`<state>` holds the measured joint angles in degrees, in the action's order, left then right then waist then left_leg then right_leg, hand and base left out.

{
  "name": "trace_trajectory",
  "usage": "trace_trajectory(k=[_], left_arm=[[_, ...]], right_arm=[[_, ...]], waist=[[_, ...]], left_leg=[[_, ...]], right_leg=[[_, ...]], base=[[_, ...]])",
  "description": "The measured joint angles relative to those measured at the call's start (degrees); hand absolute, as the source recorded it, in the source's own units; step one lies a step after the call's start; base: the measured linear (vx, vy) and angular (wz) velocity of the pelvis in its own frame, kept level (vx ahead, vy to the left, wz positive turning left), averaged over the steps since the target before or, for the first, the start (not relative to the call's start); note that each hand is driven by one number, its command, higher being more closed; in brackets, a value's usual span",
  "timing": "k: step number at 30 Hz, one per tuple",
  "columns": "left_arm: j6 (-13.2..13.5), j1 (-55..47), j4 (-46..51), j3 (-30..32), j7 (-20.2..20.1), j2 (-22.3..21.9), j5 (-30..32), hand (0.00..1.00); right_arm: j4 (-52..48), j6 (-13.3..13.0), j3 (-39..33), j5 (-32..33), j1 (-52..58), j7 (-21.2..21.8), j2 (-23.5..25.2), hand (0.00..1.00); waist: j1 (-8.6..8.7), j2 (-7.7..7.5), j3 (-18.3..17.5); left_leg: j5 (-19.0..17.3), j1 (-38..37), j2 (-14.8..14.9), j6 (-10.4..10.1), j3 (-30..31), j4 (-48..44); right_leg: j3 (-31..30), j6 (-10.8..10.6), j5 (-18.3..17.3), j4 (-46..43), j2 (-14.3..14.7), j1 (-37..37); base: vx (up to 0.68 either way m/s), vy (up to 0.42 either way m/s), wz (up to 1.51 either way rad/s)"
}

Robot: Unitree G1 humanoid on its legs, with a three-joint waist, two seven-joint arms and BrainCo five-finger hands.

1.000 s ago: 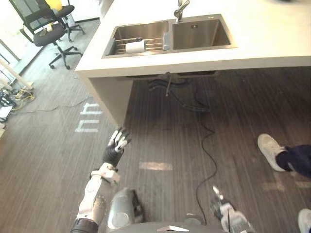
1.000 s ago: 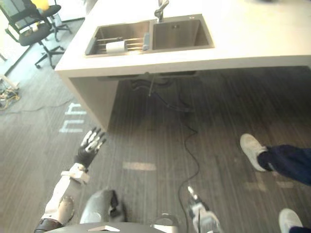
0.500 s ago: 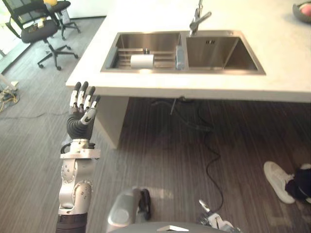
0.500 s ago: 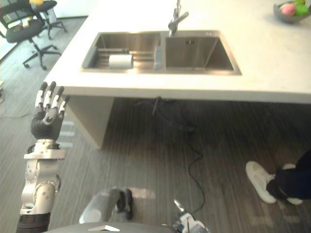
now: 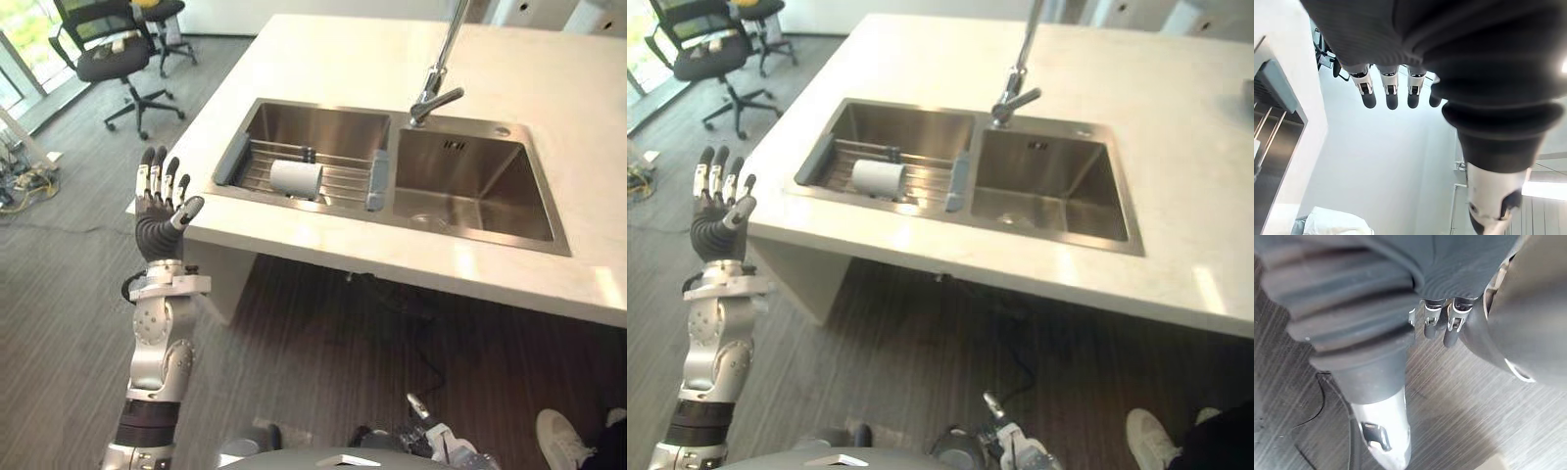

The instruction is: Walk over to the sink, pick up the cup, carry it to the dishwasher, place the cup inside the dishwasher, then close the dishwasher door

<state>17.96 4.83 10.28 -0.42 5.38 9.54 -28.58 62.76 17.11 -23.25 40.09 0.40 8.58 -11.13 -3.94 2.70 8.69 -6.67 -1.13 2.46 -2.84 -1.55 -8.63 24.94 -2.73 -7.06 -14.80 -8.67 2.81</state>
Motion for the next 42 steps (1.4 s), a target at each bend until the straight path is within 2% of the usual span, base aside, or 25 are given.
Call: trace_trajectory(k=[3, 5, 7, 9, 11, 14, 18, 21, 24, 29, 30, 36, 40, 42], left_arm=[[-0.64, 0.12, -1.44, -2.04, -0.80, -0.04, 0.22, 0.00], [-0.91, 0.16, -2.13, -2.93, -1.36, -0.09, 0.23, 0.00], [-1.17, 0.16, -2.43, -3.67, -2.07, -0.06, 0.68, 0.00], [-1.18, 0.03, -3.35, -4.21, -2.33, -0.06, 0.69, 0.00], [-1.15, -0.09, -4.28, -4.11, -3.30, -0.04, 0.74, 0.00], [-1.07, -0.19, -4.29, -4.11, -3.79, 0.64, 2.54, 0.00], [-1.08, 0.22, -4.26, -4.30, -4.28, 2.65, 2.98, 0.00], [-0.91, 0.92, -3.53, -4.24, -3.22, 4.22, 5.14, 0.00], [0.98, 1.04, -1.38, -3.89, -0.62, 6.22, 6.50, 0.00], [1.37, 1.27, -0.86, -1.94, 0.47, 6.82, 6.12, 0.00], [-0.12, 0.85, -1.99, -2.50, 2.11, 3.86, 6.33, 0.00], [-0.29, 0.56, -1.98, -2.47, 1.83, 3.84, 6.26, 0.00], [-4.18, -0.46, -1.35, -2.73, -2.07, 1.99, 3.49, 0.00], [-6.56, -2.30, -1.29, -3.94, -4.72, 0.84, 0.41, 0.00]], right_arm=[[0.89, 0.24, 0.03, 0.36, 1.27, 0.90, -0.41, 0.00], [0.95, 0.23, 0.03, 0.68, 1.67, 1.40, -0.54, 0.00], [0.94, 0.24, 0.29, 1.28, 1.95, 1.39, -0.55, 0.00], [0.91, 0.25, 0.62, 2.05, 2.69, 1.38, -0.55, 0.00], [0.72, 0.25, 0.66, 2.39, 3.27, 1.57, -0.61, 0.00], [0.60, 0.61, 0.49, 2.33, 3.30, 2.87, -0.87, 0.00], [0.59, 0.62, -0.18, 3.67, 3.29, 2.27, -0.65, 0.00], [0.57, 0.64, -0.18, 5.22, 3.34, 1.10, -0.57, 0.00], [0.57, 0.63, -0.19, 5.79, 3.32, 0.06, -0.34, 0.00], [-1.11, -0.21, -0.46, 5.45, 4.03, 0.98, 0.70, 0.00], [-3.31, -7.44, 4.65, 4.46, 6.18, 5.48, 3.87, 0.00], [-3.45, -7.40, 4.82, 4.47, 6.14, 5.30, 3.68, 0.00], [-3.97, -6.79, 5.15, 4.47, 5.98, 4.52, 3.30, 0.00], [-5.53, -6.69, 5.47, 4.47, 6.15, 2.40, 3.38, 0.00]], waist=[[0.77, -0.18, 0.10], [0.95, -0.15, 0.33], [0.93, -0.09, 1.18], [0.65, 0.01, 1.59], [0.58, 0.01, 1.49], [1.11, 0.80, 1.32], [2.91, 1.72, 0.78], [3.13, 1.88, 0.75], [3.01, 2.14, 0.68], [3.73, 2.01, 0.56], [7.24, 0.20, -0.38], [7.15, 0.17, -0.36], [6.41, 0.01, -0.56], [5.99, 0.22, -0.46]], left_leg=[[0.14, 0.15, 0.27, -0.28, -0.13, -2.07], [-0.29, 2.18, 0.31, -0.94, -0.72, -6.82], [-0.72, 5.18, 1.05, -1.61, -2.23, -15.75], [-0.72, 5.37, 1.57, -1.61, -2.29, -18.63], [-0.72, 4.19, 1.55, -1.60, -2.11, -16.64], [-0.56, 0.37, 1.50, -1.35, -1.86, -7.93], [0.71, -3.09, 1.67, -0.58, -3.15, 1.57], [2.66, -3.49, 0.82, -0.51, -3.24, 5.30], [2.74, -3.59, 0.93, -0.42, -3.90, 7.09], [3.17, -4.11, 1.25, -0.09, -6.68, 7.61], [3.23, -4.96, 2.88, -1.33, -11.21, 8.10], [3.14, -4.56, 2.86, -1.24, -11.17, 7.81], [1.34, 1.03, 3.14, -0.63, -11.04, 2.69], [0.39, 2.21, 3.46, -0.55, -11.60, 0.47]], right_leg=[[0.43, 0.53, -0.53, 1.32, 0.55, -1.81], [0.30, 0.45, -0.79, 1.97, 0.43, -2.56], [0.28, 0.47, -0.77, 3.53, 0.78, -5.10], [0.22, 0.51, -0.74, 4.67, 1.08, -7.20], [0.12, 0.67, -0.54, 5.54, 1.25, -7.65], [-0.13, 0.66, 1.08, 8.13, 2.46, -7.69], [0.91, 0.24, 3.68, 11.75, 3.59, -7.65], [0.66, 0.01, 6.66, 15.38, 3.87, -7.63], [-0.32, 0.19, 9.69, 19.29, 4.93, -7.86], [-2.49, 0.65, 10.99, 19.92, 5.21, -6.84], [-6.24, 1.48, 12.19, 19.94, 6.88, -5.10], [-6.22, 1.48, 12.19, 19.94, 6.86, -4.90], [-5.89, 1.70, 12.39, 19.91, 6.61, -1.92], [-5.73, 1.69, 12.33, 19.48, 6.51, -1.77]], base=[[0.17, -0.127, 0.02], [0.10, -0.063, 0.00], [0.06, -0.058, 0.01], [0.04, -0.041, -0.03], [0.02, -0.007, -0.01], [0.00, 0.006, -0.04], [-0.02, 0.056, 0.05], [-0.09, 0.073, 0.00], [-0.09, 0.042, -0.17], [-0.10, 0.021, -0.26], [-0.02, 0.001, -0.08], [0.00, 0.001, 0.01], [-0.01, 0.005, 0.02], [0.01, 0.027, 0.03]])
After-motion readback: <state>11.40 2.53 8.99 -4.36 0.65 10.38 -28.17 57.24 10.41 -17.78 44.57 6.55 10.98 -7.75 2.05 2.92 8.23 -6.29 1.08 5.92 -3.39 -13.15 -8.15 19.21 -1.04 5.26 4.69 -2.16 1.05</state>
